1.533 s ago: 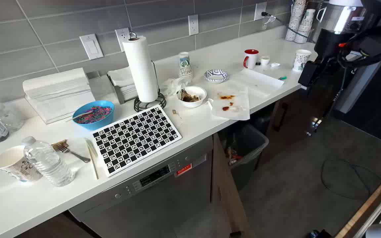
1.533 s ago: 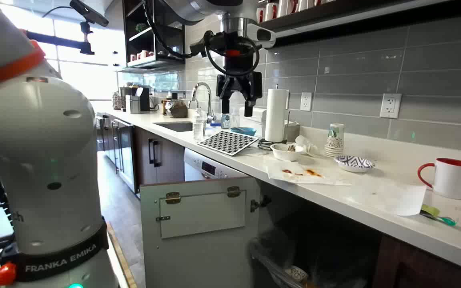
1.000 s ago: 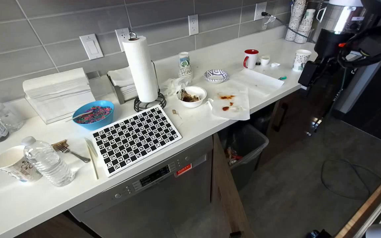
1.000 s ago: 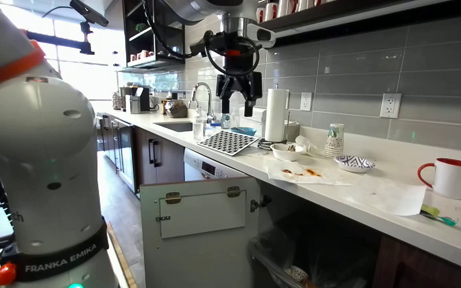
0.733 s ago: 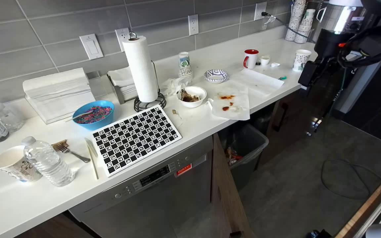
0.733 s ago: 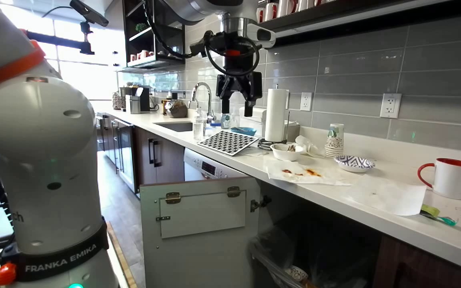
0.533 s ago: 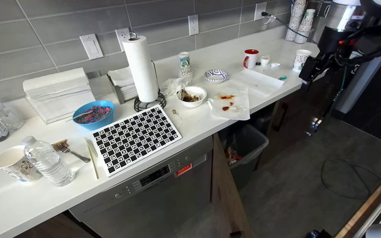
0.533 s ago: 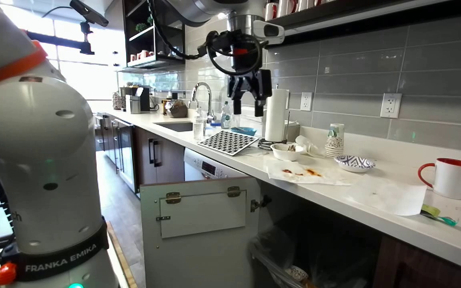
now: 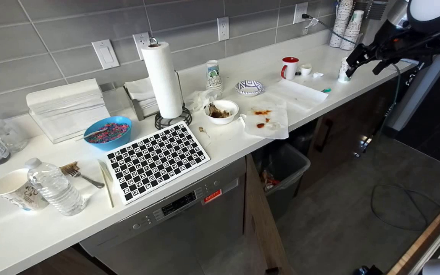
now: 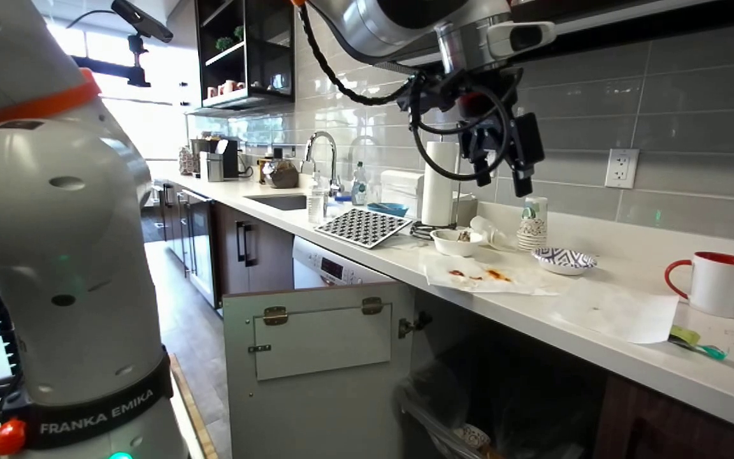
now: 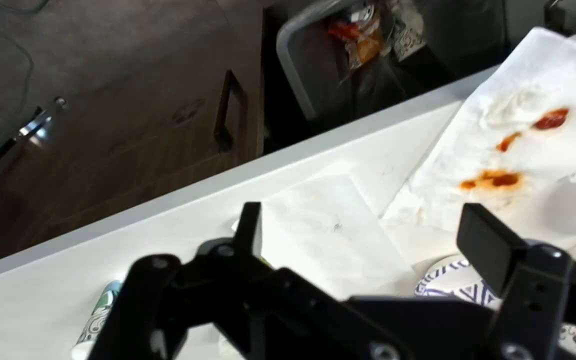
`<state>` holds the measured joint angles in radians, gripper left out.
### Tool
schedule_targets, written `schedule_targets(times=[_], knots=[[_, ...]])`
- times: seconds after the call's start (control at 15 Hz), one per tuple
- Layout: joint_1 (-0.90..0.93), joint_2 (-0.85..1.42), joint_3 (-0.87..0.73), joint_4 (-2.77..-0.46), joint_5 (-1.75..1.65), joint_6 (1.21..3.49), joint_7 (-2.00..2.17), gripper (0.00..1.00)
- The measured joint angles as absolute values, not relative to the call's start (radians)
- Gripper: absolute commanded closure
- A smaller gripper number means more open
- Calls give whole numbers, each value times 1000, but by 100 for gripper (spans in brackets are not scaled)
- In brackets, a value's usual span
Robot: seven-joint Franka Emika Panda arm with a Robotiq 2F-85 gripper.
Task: Put the green item in the bin
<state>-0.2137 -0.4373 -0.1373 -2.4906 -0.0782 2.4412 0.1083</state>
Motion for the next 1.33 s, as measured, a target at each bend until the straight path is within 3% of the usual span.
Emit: schedule_targets(times=[0.33,0.87,1.33], knots=[[-206,-230,-192,-2350,-56,2523,-7,0],[-201,180,-208,-2031,92,2476,-145,0],[-208,228,-203,-1983,94,2479,-166,0]])
